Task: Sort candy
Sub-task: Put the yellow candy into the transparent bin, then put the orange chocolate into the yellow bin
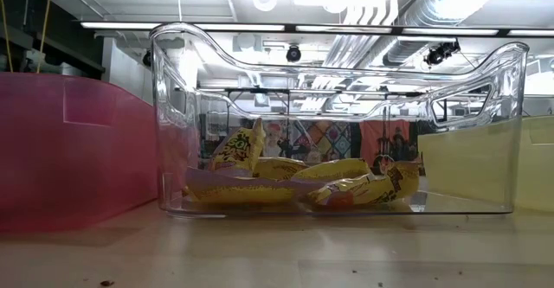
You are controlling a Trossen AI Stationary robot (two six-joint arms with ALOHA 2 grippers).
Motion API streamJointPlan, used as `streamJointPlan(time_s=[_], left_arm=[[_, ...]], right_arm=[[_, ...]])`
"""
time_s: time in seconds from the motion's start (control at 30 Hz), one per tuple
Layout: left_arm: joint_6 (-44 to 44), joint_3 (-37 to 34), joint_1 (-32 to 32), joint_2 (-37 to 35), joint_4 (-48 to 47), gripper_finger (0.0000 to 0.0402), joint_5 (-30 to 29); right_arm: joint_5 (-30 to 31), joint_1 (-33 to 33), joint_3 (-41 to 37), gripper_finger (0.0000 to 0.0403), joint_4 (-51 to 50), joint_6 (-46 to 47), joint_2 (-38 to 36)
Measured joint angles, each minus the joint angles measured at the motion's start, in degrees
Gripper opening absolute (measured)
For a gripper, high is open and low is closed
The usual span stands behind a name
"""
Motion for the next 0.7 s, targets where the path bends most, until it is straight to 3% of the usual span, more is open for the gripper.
streamJointPlan(time_s=[0.2, 0.53, 0.7], left_arm=[[0.56, 0.00, 0.02, 0.00, -0.10, 0.0215, -0.12], [0.54, 0.00, 0.02, 0.00, -0.37, 0.0215, -0.13], [0.53, 0.00, 0.02, 0.00, -0.38, 0.0215, -0.13]], right_arm=[[0.01, -0.94, 0.00, 0.0039, -0.33, 3.89, 0.00], [1.60, -1.27, 0.00, 0.0182, -2.12, 5.12, -0.02], [1.52, -1.27, 0.00, 0.0230, -1.80, 5.02, -0.02]])
